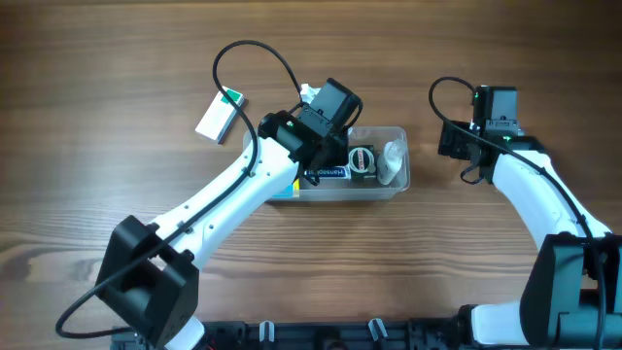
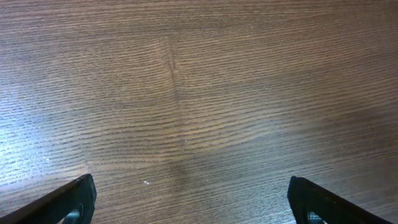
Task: Pack container
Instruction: 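Lift the Hansaplast box and carry it into the container, then lower the Hansaplast box between VapoDrops box and tin, release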
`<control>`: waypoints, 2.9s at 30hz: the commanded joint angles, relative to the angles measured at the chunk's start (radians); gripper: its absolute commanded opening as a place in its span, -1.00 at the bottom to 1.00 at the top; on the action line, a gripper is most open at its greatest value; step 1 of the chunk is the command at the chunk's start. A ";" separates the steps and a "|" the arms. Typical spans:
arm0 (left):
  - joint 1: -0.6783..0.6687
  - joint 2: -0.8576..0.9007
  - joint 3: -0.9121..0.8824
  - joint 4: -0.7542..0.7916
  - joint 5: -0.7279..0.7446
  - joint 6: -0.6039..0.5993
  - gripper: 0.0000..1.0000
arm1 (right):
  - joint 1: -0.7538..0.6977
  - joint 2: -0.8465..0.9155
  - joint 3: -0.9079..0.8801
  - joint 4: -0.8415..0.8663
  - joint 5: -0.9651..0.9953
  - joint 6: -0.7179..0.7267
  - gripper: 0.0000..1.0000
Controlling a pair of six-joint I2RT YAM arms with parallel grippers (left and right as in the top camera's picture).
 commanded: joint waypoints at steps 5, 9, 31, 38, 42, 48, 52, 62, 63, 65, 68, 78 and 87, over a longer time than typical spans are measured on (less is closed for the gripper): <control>0.001 0.008 0.015 -0.053 -0.114 -0.032 -0.09 | 0.002 0.008 -0.004 0.004 0.017 -0.006 1.00; -0.003 0.008 0.015 -0.058 -0.110 -0.085 -0.08 | 0.002 0.008 -0.004 0.004 0.017 -0.006 0.99; -0.010 0.025 -0.044 -0.056 -0.097 -0.170 0.38 | 0.002 0.008 -0.004 0.004 0.017 -0.006 1.00; -0.009 0.025 -0.043 -0.055 -0.087 -0.137 0.66 | 0.002 0.008 -0.004 0.004 0.017 -0.006 1.00; -0.010 0.024 -0.043 -0.047 -0.079 -0.132 0.41 | 0.002 0.008 -0.004 0.004 0.017 -0.006 0.99; -0.010 0.025 -0.043 -0.047 -0.072 -0.133 -0.41 | 0.002 0.008 -0.004 0.004 0.017 -0.006 1.00; -0.010 0.026 -0.046 -0.024 -0.071 -0.134 -0.80 | 0.002 0.008 -0.004 0.004 0.017 -0.006 0.99; -0.008 0.114 -0.046 -0.007 -0.079 -0.132 -0.81 | 0.002 0.008 -0.004 0.004 0.017 -0.006 0.99; -0.006 0.126 -0.046 0.002 -0.086 -0.132 -0.82 | 0.002 0.008 -0.004 0.004 0.017 -0.006 1.00; -0.002 0.139 -0.046 0.011 -0.087 -0.133 -0.82 | 0.002 0.008 -0.004 0.004 0.017 -0.006 1.00; -0.002 0.141 -0.046 0.018 -0.088 -0.132 -0.85 | 0.002 0.008 -0.004 0.004 0.017 -0.006 0.99; -0.002 0.192 -0.046 0.040 -0.088 -0.132 -0.88 | 0.002 0.008 -0.004 0.004 0.017 -0.006 1.00; -0.002 0.214 -0.046 0.024 -0.087 -0.132 -0.88 | 0.002 0.008 -0.004 0.004 0.017 -0.006 1.00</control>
